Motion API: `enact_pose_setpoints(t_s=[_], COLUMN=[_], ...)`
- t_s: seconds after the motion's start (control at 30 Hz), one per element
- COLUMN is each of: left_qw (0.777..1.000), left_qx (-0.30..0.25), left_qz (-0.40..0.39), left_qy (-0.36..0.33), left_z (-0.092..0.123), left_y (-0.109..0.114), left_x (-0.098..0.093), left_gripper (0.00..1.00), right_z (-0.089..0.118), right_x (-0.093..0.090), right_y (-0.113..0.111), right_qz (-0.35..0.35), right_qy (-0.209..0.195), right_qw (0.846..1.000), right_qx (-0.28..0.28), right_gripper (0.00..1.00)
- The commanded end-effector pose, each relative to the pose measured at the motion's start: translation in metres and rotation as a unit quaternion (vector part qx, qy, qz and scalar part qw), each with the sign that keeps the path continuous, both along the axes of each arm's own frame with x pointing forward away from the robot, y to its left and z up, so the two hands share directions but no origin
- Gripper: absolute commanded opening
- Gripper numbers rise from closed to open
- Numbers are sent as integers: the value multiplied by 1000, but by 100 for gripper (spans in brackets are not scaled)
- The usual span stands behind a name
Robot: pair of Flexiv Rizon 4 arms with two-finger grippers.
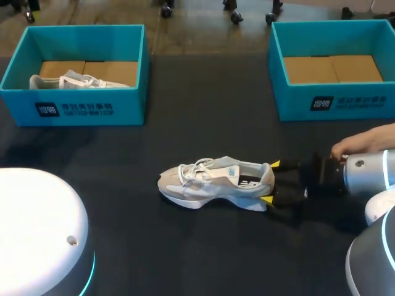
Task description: Take the shoe out of the shoebox, open the shoe tongue, remove and reinsert the insole, then place the shoe into the shoebox
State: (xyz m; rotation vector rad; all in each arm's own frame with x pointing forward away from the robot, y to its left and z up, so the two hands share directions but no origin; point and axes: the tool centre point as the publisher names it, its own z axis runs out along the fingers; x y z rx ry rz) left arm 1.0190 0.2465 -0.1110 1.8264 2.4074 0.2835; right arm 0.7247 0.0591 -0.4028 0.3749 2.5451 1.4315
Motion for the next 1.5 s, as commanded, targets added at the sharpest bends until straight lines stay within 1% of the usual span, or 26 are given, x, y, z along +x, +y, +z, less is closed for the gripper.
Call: enact_pose_setpoints(t_s=[0.03,0.33,0.77,0.97,1.2,1.23,1.27,1.3,1.33,1.37,1.4,1.5], left_qw=[1000,1000,1000,1000,1000,1000,1000,1000,1000,1000,1000,1000], left_qx=[1,1,1,1,1,1,1,1,1,1,1,1], left_qz=[0,0,0,0,0,0,0,0,0,0,0,0], left_qy=[-1,-1,-1,-1,-1,-1,-1,-1,-1,-1,-1,-1], left_z=[0,0,0,0,0,0,0,0,0,0,0,0], left_y=[0,0,0,0,0,0,0,0,0,0,0,0], left_x=[-1,-1,-1,-1,-1,-1,-1,-1,-1,-1,-1,-1], left_gripper=[100,100,100,100,100,100,100,100,100,100,100,100], right_z=[-8,-10,-19,-23,-26,-26,-26,-24,-24,-24,-24,-24], right_x=[2,2,-2,-1,-2,-2,-2,-2,-2,-3,-3,-3], right_y=[9,20,35,39,45,45,46,45,45,44,43,42], right_qz=[-3,9,20,22,24,24,24,24,24,24,24,31], right_qy=[0,2,8,16,13,12,12,10,9,8,8,7], right_qw=[1000,1000,1000,999,999,999,999,999,999,999,999,999], right_qx=[2,5,18,19,27,25,25,25,24,24,24,23], right_gripper=[100,100,100,100,100,90,84,44,40,7,0,0])
